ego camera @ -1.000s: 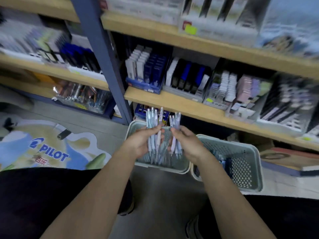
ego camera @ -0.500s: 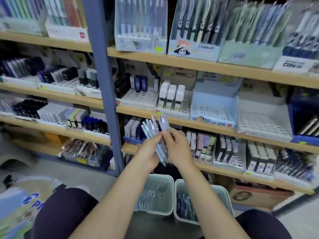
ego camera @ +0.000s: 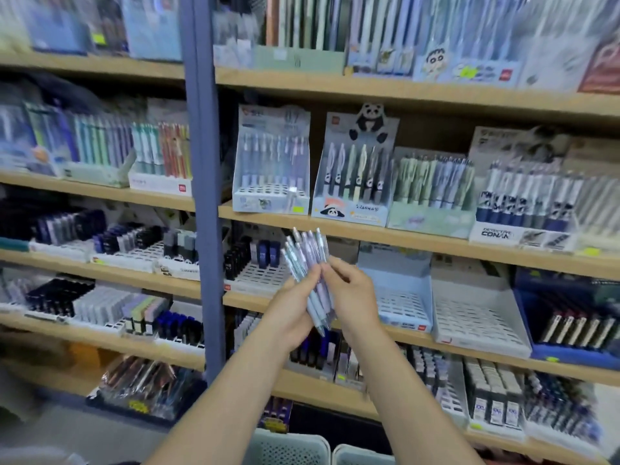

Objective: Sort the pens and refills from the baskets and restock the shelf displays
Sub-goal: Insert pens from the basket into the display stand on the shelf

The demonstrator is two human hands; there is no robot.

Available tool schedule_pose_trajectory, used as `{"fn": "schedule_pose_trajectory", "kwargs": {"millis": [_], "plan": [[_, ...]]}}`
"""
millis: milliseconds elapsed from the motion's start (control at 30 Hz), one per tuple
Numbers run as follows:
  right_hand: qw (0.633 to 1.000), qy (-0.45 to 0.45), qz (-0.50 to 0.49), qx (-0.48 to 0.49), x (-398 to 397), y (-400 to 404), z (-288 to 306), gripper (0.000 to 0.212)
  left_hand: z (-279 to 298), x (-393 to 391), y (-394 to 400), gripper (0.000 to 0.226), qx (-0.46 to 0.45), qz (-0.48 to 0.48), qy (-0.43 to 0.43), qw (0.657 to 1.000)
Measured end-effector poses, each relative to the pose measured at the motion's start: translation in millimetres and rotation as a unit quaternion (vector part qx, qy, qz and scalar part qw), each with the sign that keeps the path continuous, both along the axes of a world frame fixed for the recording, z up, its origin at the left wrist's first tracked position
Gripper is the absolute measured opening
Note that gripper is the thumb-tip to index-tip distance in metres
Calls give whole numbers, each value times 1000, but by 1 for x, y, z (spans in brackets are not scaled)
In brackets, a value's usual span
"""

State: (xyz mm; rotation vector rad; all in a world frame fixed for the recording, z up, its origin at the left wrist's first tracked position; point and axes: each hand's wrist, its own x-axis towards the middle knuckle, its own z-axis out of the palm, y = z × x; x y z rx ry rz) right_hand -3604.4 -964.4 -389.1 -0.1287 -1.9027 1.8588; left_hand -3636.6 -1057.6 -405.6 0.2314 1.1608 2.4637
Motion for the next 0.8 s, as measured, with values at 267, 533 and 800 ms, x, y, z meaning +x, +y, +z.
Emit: {"fn": "schedule_pose_trajectory", "kwargs": {"millis": [267, 533, 800], "plan": [[999, -37, 34, 2, -15, 2, 22, 19, 22, -11, -18, 29, -99, 83, 78, 989], [990, -23, 137, -13, -35, -22, 46, 17, 44, -25, -51, 28, -96, 100, 101, 985], [977, -50, 206, -1, -59, -33, 76, 14, 56, -63, -83, 17, -99, 163, 100, 976]]}}
